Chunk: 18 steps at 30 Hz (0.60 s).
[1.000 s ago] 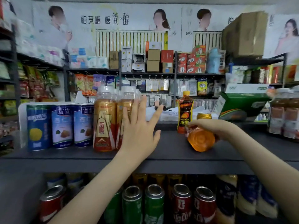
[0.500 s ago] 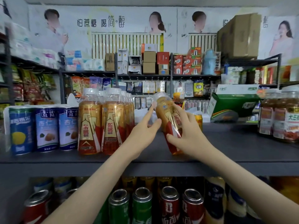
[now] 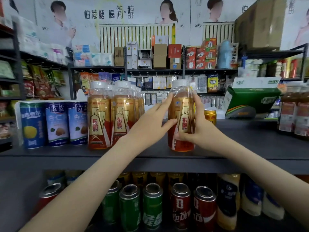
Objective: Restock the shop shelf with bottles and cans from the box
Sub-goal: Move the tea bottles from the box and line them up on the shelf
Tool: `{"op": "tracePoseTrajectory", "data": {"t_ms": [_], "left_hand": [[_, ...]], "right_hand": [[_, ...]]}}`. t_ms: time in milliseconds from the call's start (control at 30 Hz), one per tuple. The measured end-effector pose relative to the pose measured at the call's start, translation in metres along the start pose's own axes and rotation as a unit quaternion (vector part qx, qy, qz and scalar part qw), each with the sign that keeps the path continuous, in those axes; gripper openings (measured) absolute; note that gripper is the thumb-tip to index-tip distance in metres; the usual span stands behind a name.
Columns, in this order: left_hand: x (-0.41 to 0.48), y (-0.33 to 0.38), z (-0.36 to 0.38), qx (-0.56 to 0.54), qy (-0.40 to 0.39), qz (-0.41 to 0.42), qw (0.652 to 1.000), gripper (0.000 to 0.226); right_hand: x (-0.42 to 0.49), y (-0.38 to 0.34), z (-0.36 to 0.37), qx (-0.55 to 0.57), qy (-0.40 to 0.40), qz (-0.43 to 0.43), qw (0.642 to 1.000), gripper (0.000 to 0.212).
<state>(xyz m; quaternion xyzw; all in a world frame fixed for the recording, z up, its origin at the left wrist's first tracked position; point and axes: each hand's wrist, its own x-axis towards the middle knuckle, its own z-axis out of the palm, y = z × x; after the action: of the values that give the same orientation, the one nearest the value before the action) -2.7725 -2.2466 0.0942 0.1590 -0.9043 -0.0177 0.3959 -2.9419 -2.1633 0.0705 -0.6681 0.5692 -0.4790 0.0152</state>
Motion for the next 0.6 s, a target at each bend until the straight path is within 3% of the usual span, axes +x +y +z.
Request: {"op": "tracePoseTrajectory", "data": {"t_ms": [100,233,333,433,600], "left_hand": [[-0.011,-0.035,-0.019,0.212,0.100,0.108,0.966,0.054],[-0.030,-0.082,-0.048,0.385,0.066,0.095,0.916,0.078],[-0.044,-0.100,-0.062,0.422,0.049,0.068,0.902,0.100],[-0.050,-0.110,-0.061,0.432,0.024,0.063,0.899,0.114],[-0.051,-0.117,-0.052,0.388,0.034,0.105,0.915,0.106]], "right_hand": [[0.013,-0.002,0.012,-0.077,0.002,-0.013,0.997,0.122],[0.042,0.006,0.030,-0.145,-0.020,-0.007,0.989,0.117],[0.062,0.009,0.040,-0.151,-0.048,0.023,0.987,0.116],[0.082,0.016,0.049,-0.153,-0.074,0.038,0.985,0.128],[0.113,0.030,0.074,-0.162,-0.040,0.070,0.984,0.133]]}}
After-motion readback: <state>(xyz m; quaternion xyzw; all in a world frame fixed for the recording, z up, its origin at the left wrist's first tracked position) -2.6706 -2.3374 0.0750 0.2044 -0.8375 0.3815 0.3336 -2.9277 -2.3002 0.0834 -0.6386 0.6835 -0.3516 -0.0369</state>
